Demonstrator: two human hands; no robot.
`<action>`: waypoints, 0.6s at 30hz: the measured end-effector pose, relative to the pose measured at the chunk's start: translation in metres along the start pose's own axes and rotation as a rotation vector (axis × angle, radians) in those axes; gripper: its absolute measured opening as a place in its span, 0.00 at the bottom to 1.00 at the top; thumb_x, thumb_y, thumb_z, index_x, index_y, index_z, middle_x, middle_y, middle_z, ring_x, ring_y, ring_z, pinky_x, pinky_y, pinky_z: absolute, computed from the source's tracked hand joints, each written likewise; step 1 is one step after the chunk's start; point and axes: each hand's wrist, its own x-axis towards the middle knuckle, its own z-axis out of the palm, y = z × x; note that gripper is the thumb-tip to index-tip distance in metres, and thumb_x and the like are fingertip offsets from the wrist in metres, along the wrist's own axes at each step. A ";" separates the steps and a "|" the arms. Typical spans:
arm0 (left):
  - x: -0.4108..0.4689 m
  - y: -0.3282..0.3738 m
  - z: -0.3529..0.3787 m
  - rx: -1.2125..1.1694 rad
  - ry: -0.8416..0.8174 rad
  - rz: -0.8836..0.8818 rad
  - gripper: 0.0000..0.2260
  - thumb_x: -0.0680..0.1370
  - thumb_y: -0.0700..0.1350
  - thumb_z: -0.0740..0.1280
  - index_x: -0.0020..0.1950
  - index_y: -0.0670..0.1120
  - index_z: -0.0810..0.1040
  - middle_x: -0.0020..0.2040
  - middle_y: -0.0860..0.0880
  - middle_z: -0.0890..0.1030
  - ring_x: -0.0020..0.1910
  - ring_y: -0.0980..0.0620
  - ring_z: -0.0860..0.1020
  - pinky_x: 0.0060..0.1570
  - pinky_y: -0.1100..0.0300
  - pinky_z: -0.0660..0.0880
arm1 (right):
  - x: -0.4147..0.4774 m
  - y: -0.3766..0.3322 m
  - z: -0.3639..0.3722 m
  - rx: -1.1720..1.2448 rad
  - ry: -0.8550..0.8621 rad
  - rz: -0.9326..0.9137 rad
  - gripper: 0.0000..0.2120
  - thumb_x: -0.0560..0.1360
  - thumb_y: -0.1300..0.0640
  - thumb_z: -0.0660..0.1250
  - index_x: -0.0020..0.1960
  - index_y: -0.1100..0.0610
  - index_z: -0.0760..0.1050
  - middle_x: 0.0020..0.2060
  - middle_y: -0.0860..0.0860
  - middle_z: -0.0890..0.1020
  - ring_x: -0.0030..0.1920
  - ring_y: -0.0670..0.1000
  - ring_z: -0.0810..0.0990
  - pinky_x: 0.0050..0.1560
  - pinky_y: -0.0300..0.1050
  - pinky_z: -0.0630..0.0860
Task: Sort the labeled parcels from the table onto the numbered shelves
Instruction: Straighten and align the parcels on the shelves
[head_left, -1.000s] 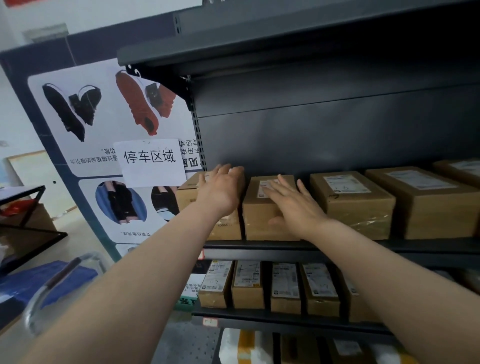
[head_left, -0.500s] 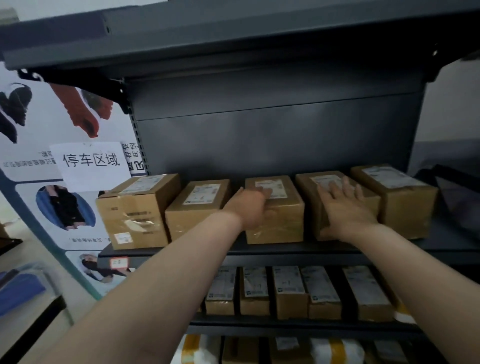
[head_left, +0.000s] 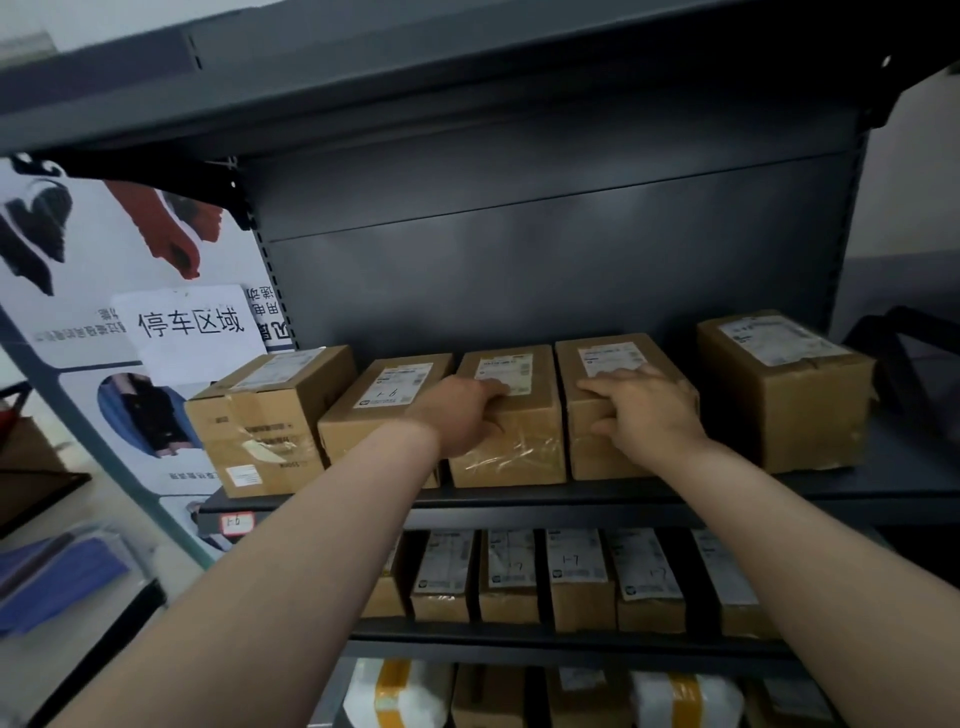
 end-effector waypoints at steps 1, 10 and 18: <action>0.000 -0.002 0.000 -0.002 0.004 -0.001 0.26 0.79 0.48 0.67 0.76 0.54 0.65 0.69 0.47 0.74 0.65 0.46 0.73 0.62 0.54 0.71 | 0.001 -0.001 -0.001 0.011 -0.005 0.001 0.25 0.77 0.47 0.65 0.72 0.40 0.64 0.71 0.44 0.69 0.71 0.52 0.63 0.67 0.55 0.61; -0.003 -0.008 0.000 -0.031 -0.004 0.002 0.26 0.78 0.48 0.68 0.75 0.52 0.65 0.67 0.47 0.75 0.64 0.46 0.73 0.61 0.54 0.71 | -0.002 -0.015 0.000 0.017 0.004 -0.021 0.26 0.76 0.47 0.66 0.73 0.42 0.64 0.70 0.45 0.69 0.70 0.52 0.64 0.66 0.53 0.62; 0.017 0.053 -0.010 -0.109 0.106 0.113 0.32 0.76 0.57 0.69 0.76 0.50 0.63 0.72 0.48 0.70 0.70 0.47 0.70 0.67 0.51 0.69 | -0.023 0.052 -0.020 0.085 0.103 0.019 0.34 0.73 0.41 0.69 0.74 0.48 0.61 0.76 0.49 0.60 0.77 0.49 0.50 0.76 0.55 0.47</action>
